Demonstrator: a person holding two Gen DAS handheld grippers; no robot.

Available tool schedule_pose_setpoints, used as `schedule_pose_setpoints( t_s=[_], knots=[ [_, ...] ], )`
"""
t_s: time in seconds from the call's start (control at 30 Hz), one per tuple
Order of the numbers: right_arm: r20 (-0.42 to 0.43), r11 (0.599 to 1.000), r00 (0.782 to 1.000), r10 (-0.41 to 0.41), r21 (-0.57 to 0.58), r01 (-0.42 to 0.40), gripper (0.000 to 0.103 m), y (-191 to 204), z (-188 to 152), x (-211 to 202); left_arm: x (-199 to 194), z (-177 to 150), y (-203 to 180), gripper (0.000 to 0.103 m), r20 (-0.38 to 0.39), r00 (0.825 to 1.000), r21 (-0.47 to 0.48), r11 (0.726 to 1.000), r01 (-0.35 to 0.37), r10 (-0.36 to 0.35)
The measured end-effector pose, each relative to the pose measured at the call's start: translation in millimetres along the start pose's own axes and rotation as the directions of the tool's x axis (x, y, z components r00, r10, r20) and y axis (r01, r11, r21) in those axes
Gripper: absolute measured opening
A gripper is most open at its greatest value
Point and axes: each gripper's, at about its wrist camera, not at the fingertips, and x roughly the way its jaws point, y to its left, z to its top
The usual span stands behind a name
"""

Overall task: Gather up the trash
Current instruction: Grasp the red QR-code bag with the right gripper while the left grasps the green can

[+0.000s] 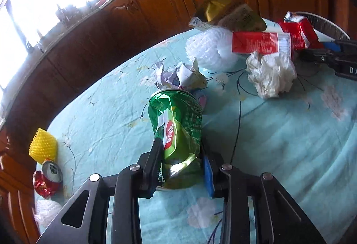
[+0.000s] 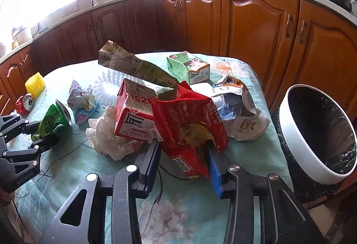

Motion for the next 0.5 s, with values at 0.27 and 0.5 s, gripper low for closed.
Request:
schedule_pose_setpoints(
  t_s=[0.27, 0.5],
  knots=[
    [0.074, 0.987, 0.991, 0.112, 0.109, -0.120, 0.027, -17, -2, -46, -19, 2, 28, 0.029, 0.066, 0.970, -0.227, 0.943, 0.244, -0.235],
    [0.106, 0.961, 0.980, 0.166, 0.207, -0.185, 0.026, -40, -13, -76, -55, 6, 2, 0.029, 0.123, 0.935, -0.188, 0.917, 0.352, -0.334]
  ],
)
